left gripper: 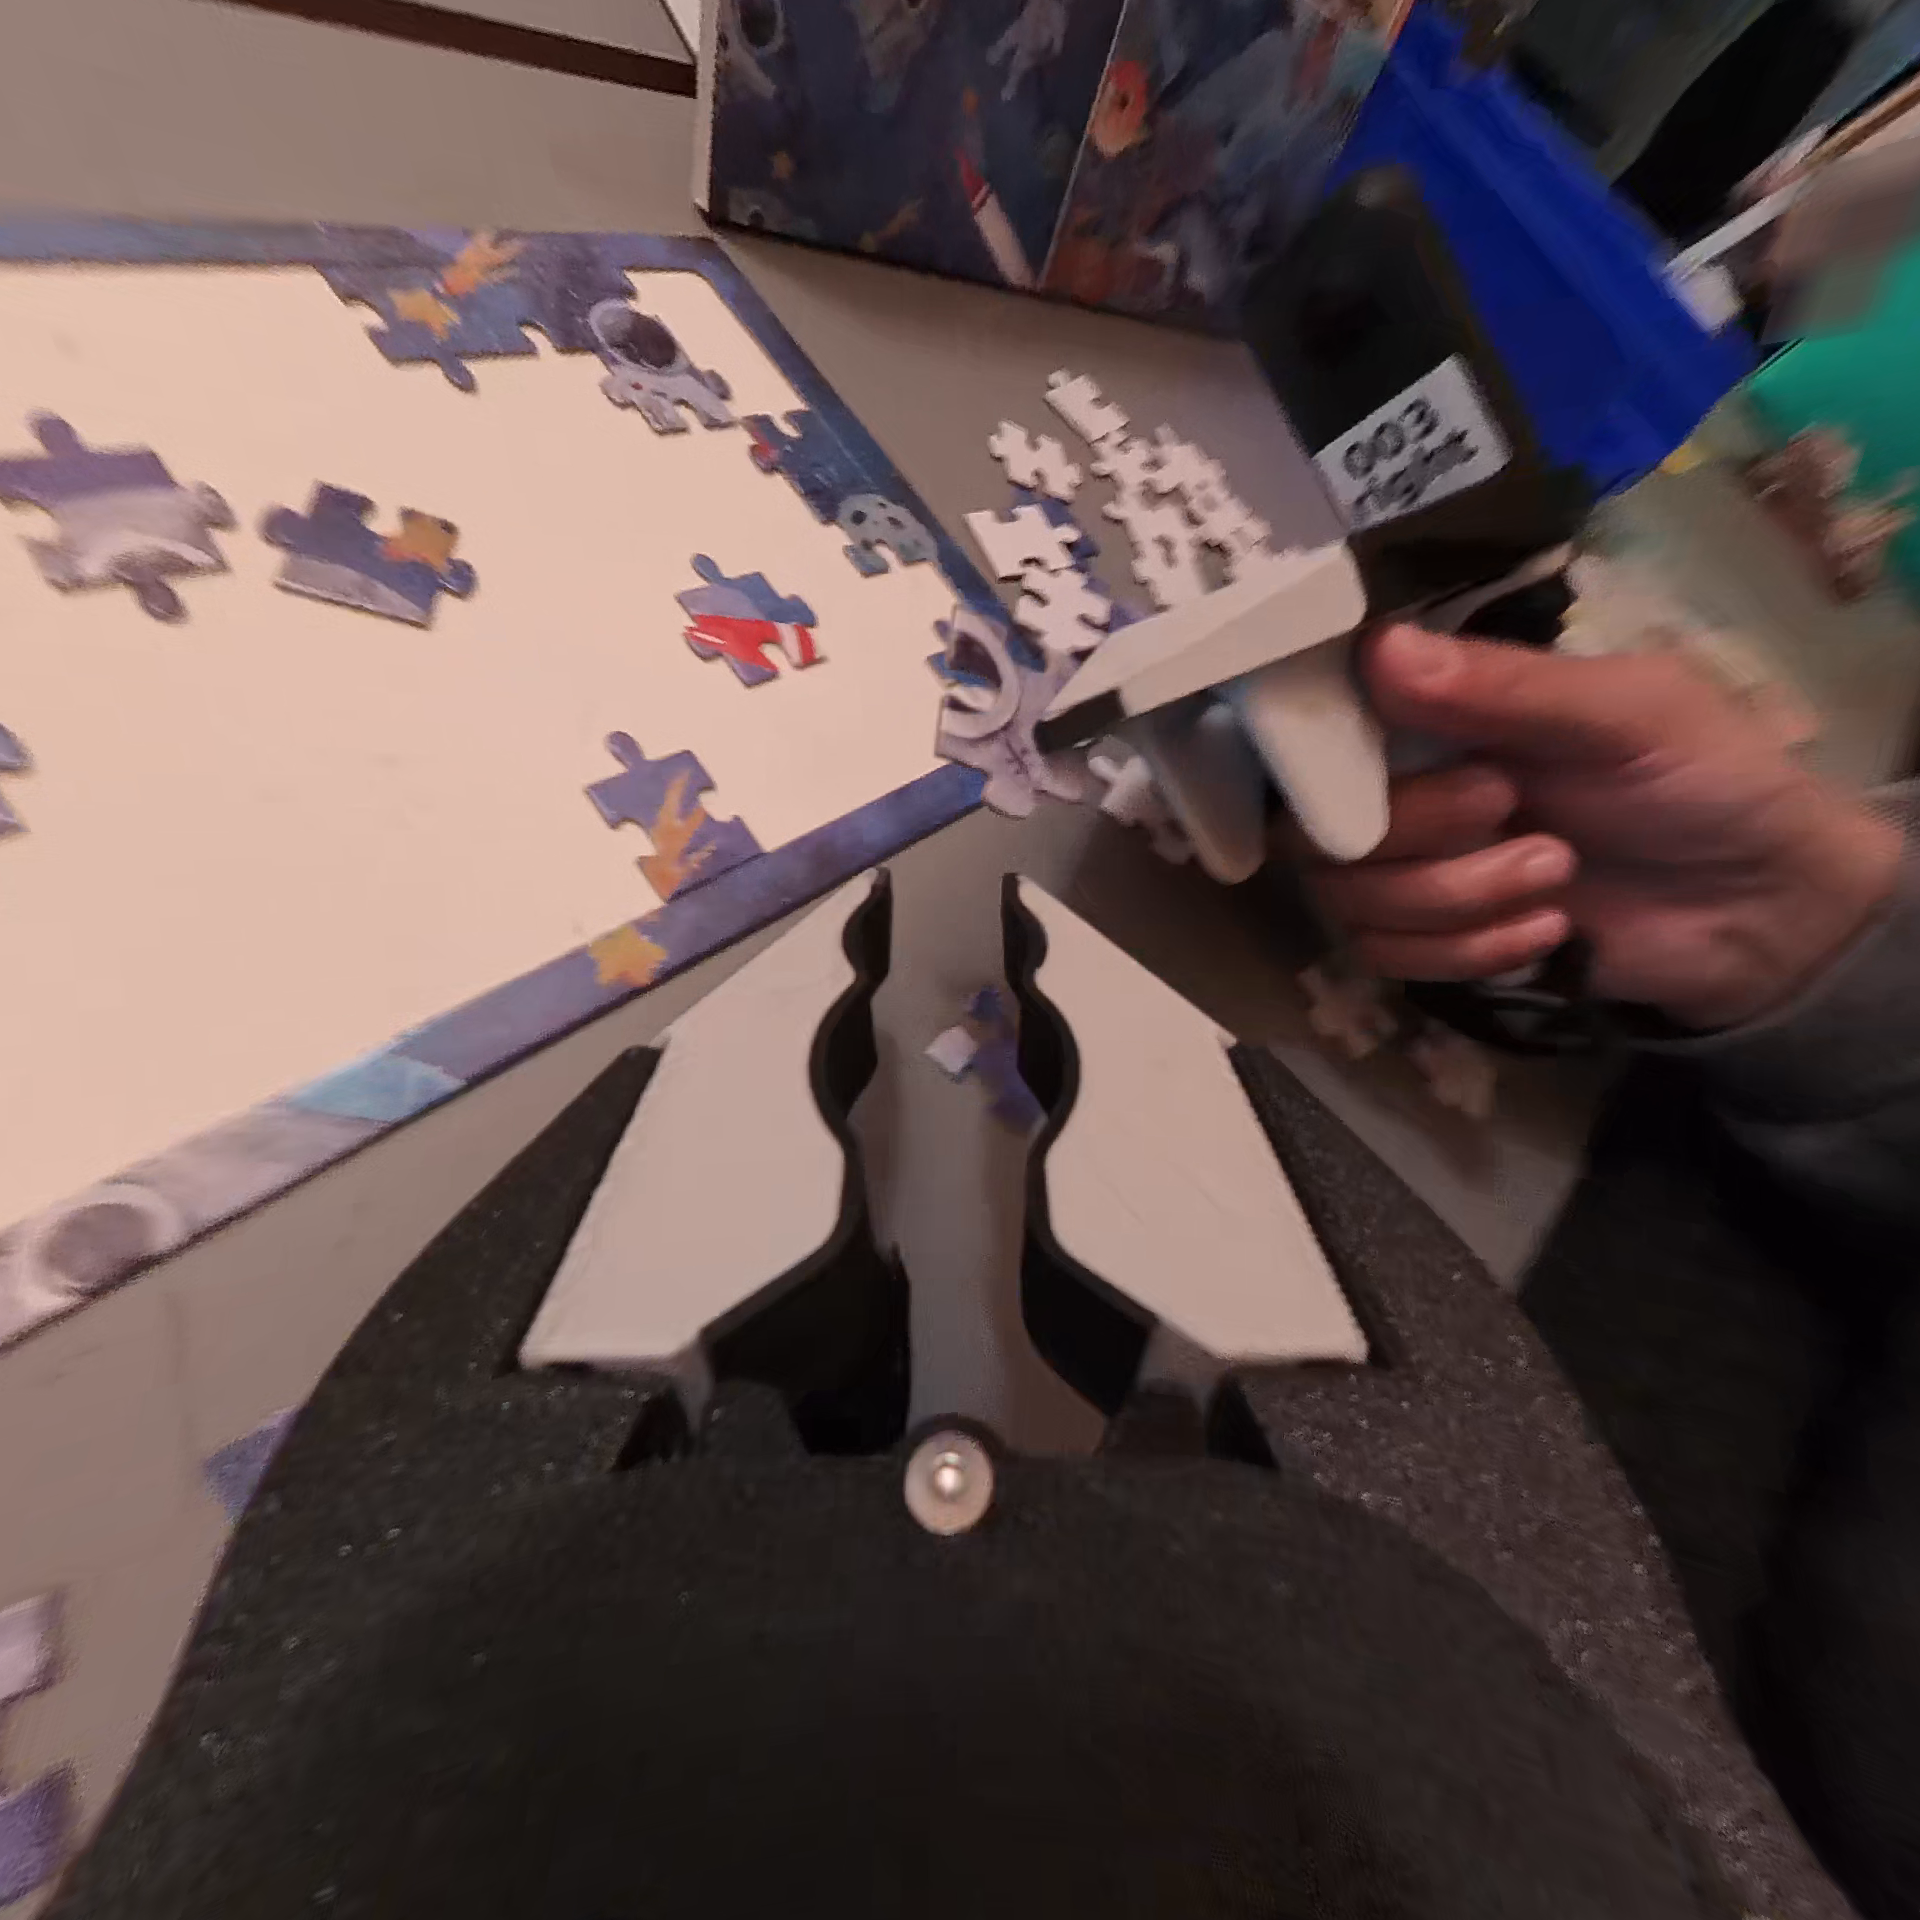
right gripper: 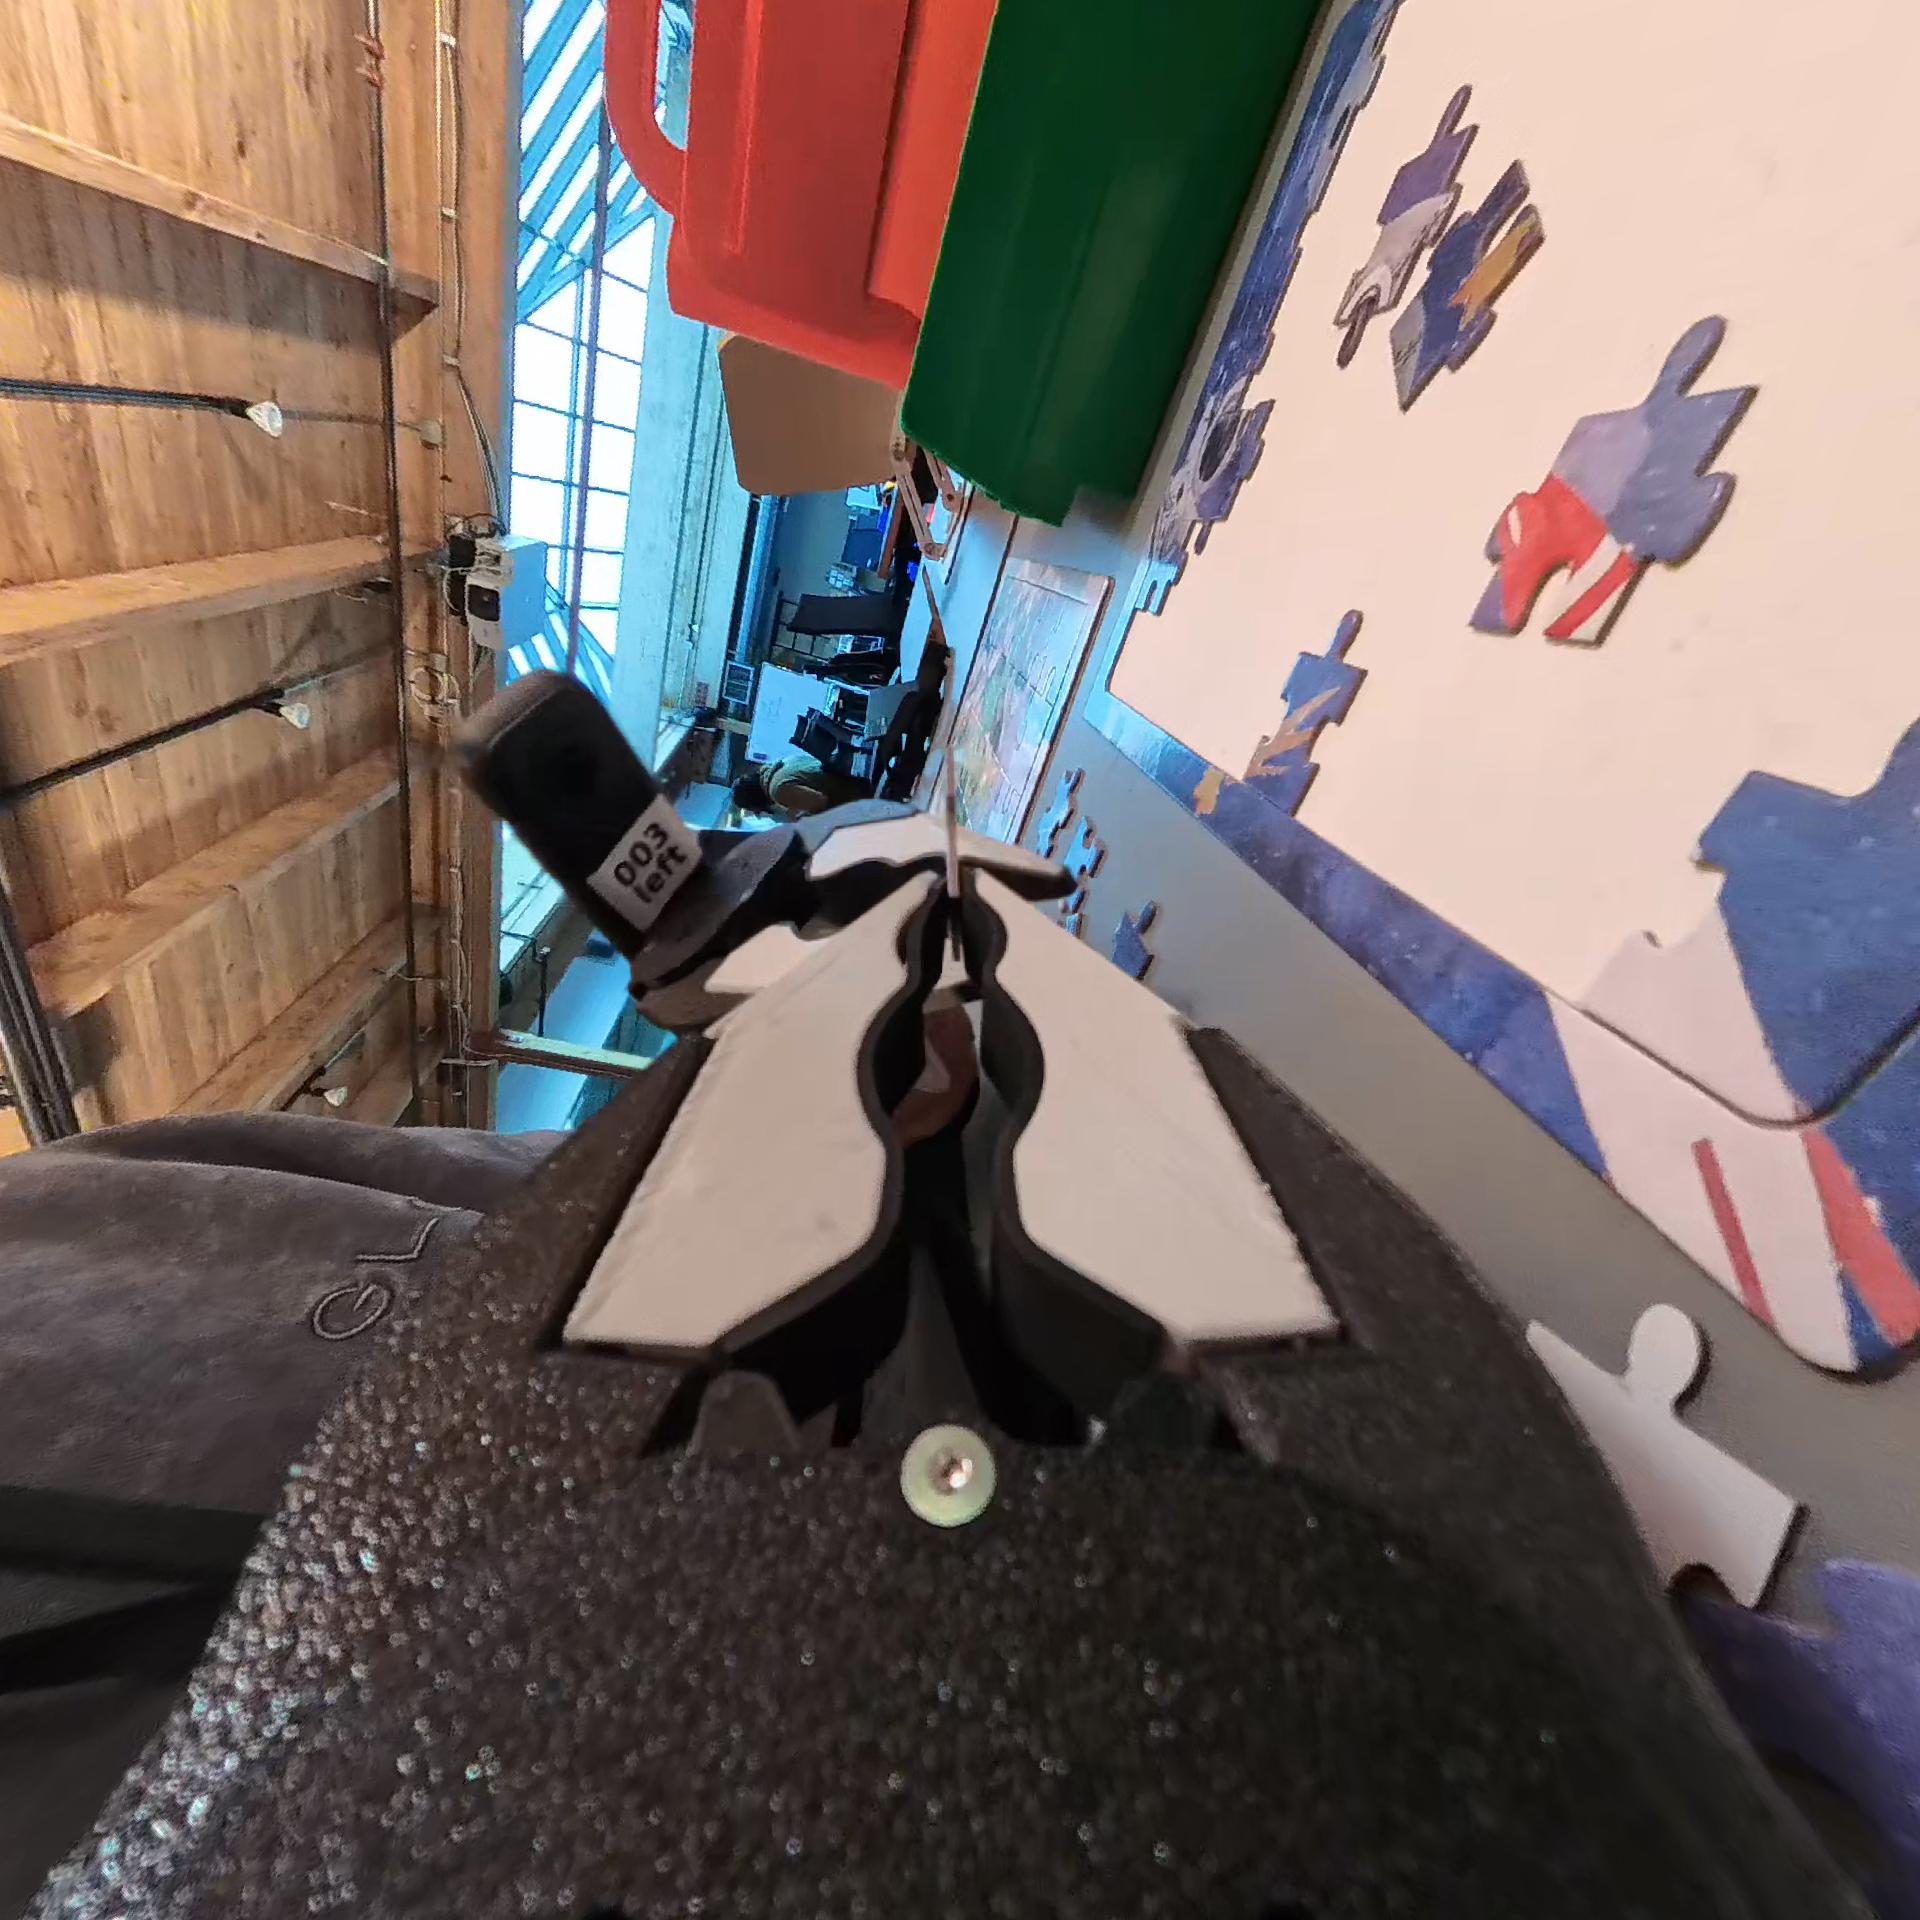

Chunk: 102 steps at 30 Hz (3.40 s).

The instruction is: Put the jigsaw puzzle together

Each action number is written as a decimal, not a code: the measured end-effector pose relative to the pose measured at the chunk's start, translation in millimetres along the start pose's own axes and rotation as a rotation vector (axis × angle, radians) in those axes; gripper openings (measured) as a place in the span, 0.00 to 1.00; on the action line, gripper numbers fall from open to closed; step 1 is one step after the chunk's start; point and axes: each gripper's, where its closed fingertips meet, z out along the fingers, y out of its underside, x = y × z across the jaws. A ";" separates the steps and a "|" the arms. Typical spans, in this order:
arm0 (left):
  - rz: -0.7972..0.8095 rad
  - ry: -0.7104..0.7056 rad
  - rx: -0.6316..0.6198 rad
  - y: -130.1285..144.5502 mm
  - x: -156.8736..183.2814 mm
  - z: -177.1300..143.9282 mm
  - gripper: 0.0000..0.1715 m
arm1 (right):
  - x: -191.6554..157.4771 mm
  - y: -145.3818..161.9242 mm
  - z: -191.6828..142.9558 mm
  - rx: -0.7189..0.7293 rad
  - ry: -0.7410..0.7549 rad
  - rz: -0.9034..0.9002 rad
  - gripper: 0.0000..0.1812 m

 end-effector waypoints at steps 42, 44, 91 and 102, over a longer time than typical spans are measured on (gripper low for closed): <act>0.404 0.035 -0.168 -53.5 -9.9 -12.3 0.16 | -25.0 -40.4 12.6 0.084 -0.046 -0.074 0.01; 0.435 -0.061 -0.156 -56.6 -15.7 -17.2 0.16 | -22.6 -37.6 16.8 0.073 -0.019 -0.098 0.01; 0.763 -0.185 -0.256 -40.5 -14.4 -19.2 0.25 | -16.6 -5.8 41.6 -0.040 0.001 -0.145 0.03; 0.312 -0.307 -0.468 -50.3 -126.5 24.1 0.25 | -29.2 -79.6 -53.1 0.301 0.161 -0.337 0.19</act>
